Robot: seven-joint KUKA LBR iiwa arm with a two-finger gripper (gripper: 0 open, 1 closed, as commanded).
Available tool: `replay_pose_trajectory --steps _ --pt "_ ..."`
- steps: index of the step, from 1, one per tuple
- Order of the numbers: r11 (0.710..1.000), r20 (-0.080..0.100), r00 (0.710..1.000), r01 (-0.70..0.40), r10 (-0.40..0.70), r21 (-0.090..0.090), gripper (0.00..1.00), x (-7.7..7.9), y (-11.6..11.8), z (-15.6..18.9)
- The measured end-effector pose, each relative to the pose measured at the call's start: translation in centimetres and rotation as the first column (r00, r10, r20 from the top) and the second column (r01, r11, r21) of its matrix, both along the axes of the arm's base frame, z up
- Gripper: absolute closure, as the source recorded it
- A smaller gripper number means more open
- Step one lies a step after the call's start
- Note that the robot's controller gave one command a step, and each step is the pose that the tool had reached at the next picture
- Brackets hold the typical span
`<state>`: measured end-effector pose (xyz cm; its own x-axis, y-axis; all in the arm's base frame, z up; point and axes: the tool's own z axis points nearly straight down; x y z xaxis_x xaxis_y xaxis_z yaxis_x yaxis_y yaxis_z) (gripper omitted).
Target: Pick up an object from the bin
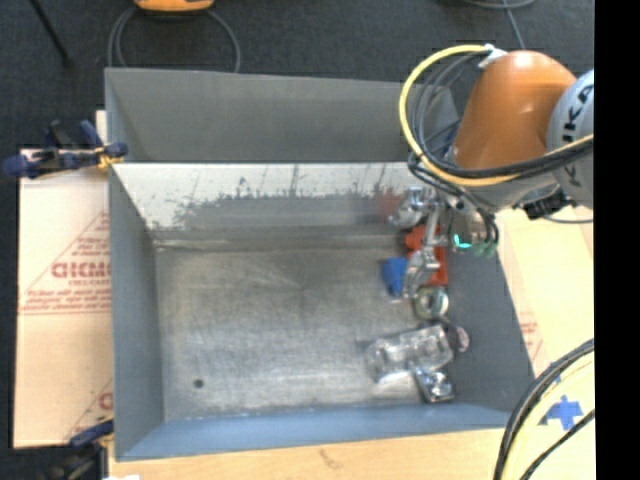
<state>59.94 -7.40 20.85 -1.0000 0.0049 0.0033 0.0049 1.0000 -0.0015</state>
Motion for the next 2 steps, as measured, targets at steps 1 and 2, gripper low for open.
replay_pose_trajectory --steps 1,2 --pt "0.982 0.016 0.982 -0.190 0.190 -0.002 0.00 -6.2 -3.8 -10.3" --pt "0.944 0.013 0.944 -0.329 0.329 0.000 0.00 -8.6 -5.4 -10.4"
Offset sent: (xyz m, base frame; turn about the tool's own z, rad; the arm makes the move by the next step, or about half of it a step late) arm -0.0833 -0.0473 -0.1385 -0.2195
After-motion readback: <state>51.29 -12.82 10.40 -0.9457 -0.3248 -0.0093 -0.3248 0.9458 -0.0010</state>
